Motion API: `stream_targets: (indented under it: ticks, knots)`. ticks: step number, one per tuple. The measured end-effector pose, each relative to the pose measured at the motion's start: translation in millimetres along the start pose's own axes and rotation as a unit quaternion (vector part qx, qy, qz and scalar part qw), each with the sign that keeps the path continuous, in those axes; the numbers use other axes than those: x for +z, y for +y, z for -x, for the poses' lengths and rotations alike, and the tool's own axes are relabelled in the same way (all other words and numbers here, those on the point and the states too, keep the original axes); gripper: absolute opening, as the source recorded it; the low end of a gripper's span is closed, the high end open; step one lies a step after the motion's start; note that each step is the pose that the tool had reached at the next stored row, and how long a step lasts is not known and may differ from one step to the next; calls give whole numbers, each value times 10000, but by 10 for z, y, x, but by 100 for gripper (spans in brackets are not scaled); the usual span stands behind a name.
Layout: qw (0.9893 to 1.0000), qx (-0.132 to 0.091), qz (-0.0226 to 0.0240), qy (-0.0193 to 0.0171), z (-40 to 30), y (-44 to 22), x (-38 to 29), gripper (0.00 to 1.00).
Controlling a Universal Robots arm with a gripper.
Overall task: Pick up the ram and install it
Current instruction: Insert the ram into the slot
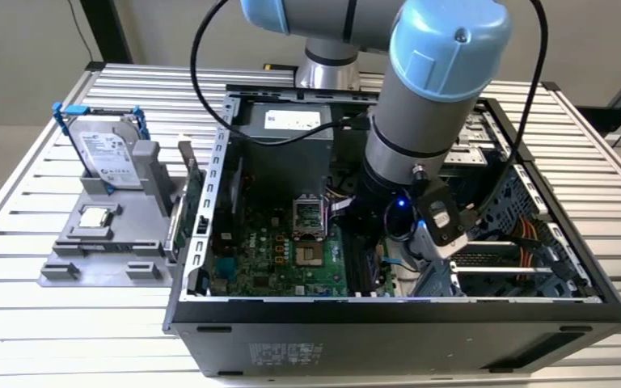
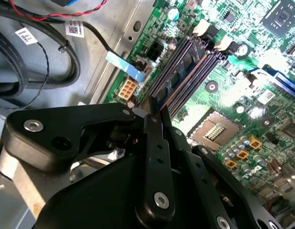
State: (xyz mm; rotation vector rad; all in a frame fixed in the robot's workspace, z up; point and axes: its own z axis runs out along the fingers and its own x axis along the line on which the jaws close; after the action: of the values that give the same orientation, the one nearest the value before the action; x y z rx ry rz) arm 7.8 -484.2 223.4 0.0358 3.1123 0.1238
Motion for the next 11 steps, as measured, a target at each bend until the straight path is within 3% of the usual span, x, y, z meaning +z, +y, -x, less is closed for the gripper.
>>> stream_targets:
  ticks: [5,11]
  knots:
    - [10000,4,72,25,5,-5,-67,0]
    - [10000,4,74,26,6,-5,-67,0]
